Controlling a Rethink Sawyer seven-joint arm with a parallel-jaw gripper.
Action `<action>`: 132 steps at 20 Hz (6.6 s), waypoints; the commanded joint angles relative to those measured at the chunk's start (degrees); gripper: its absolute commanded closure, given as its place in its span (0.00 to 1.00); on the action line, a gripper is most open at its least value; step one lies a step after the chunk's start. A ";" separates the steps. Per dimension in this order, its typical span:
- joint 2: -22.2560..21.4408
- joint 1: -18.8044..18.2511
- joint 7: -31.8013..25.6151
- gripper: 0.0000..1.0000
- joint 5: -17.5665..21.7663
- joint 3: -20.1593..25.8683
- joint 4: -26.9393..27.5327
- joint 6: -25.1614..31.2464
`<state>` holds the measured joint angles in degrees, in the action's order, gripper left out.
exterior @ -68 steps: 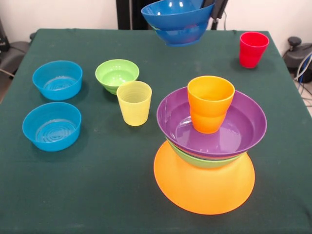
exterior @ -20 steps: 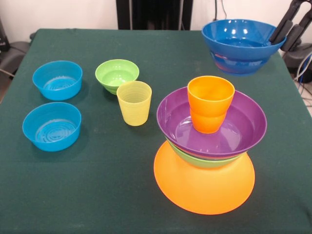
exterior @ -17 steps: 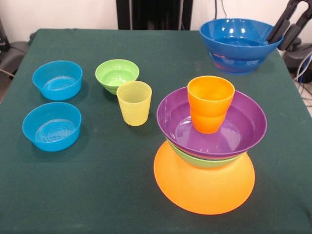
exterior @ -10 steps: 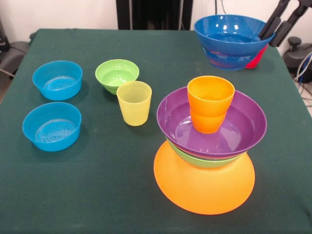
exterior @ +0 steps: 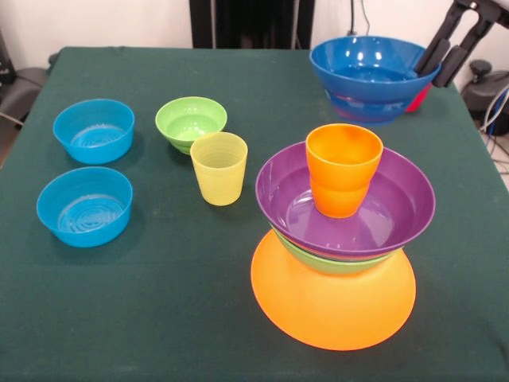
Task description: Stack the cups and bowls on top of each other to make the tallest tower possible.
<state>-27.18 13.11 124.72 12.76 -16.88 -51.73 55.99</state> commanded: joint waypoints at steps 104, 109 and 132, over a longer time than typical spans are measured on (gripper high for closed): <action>1.42 -1.11 1.81 1.00 -3.57 8.28 -15.39 -3.81; 1.80 -0.91 2.16 1.00 -3.99 8.20 -14.68 -4.11; 5.20 -2.01 -1.57 1.00 0.21 7.31 -6.92 -11.08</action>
<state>-26.64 11.26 124.72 9.64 -15.12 -59.35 49.66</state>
